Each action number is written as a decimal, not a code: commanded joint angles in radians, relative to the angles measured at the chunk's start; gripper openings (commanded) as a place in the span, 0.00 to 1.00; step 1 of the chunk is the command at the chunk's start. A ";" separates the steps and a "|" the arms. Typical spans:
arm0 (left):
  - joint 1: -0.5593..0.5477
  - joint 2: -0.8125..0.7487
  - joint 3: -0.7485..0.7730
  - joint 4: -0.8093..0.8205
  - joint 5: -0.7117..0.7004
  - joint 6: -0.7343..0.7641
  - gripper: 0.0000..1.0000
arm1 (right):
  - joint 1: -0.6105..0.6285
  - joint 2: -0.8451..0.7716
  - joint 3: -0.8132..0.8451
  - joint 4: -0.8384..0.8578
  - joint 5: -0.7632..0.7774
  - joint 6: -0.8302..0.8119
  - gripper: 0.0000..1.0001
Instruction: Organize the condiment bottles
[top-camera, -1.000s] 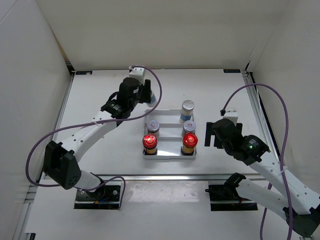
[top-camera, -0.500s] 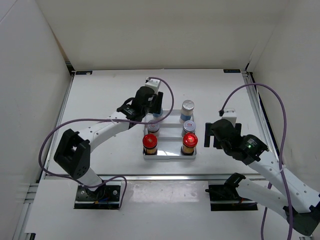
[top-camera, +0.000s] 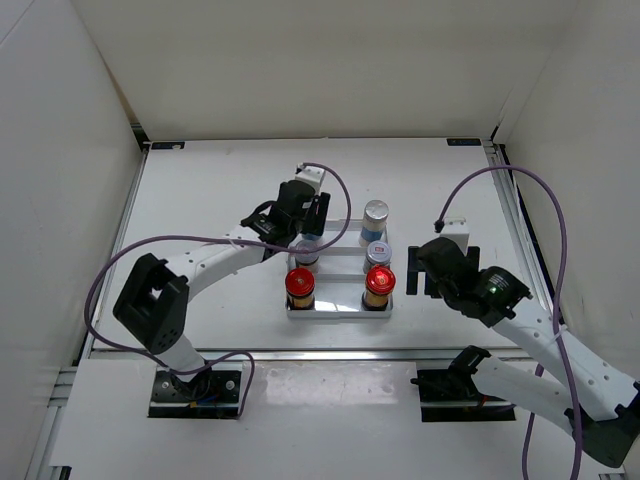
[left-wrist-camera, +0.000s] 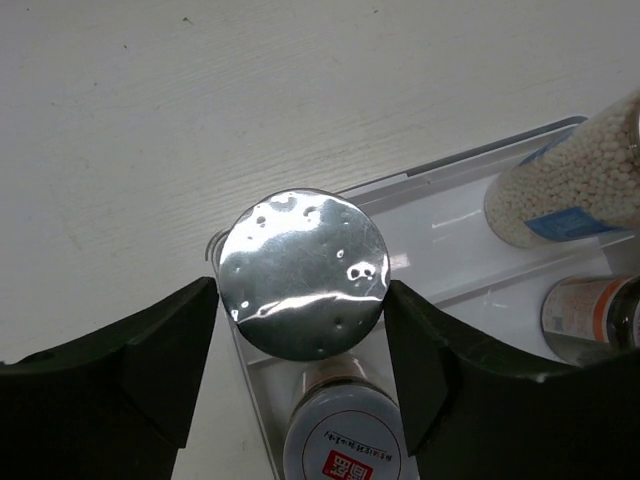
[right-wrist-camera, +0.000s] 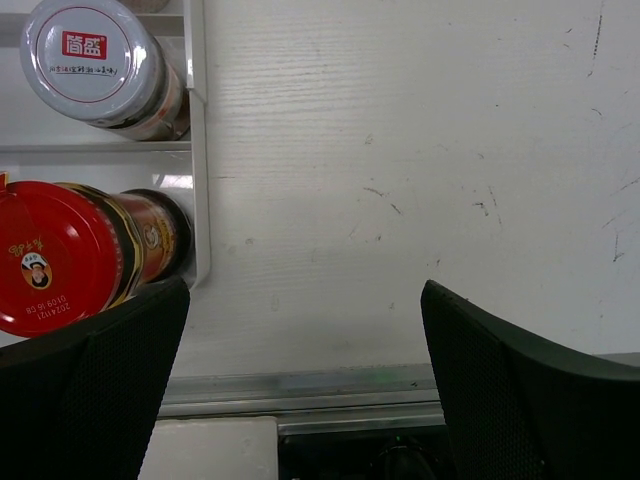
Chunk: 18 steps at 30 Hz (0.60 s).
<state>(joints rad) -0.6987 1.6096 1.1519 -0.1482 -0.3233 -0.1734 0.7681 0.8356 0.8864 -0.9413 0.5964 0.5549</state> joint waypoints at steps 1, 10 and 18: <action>-0.005 -0.013 0.057 0.027 -0.034 0.008 0.79 | 0.007 0.003 0.029 -0.002 0.037 0.020 1.00; -0.005 -0.115 0.207 -0.120 -0.169 0.008 1.00 | 0.007 0.022 0.039 -0.021 0.057 0.040 1.00; -0.005 -0.622 -0.152 0.004 -0.262 0.282 1.00 | 0.007 0.031 0.068 -0.050 0.066 0.050 1.00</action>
<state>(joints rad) -0.7029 1.1889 1.1587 -0.1982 -0.4953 -0.0460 0.7681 0.8703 0.9020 -0.9779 0.6273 0.5781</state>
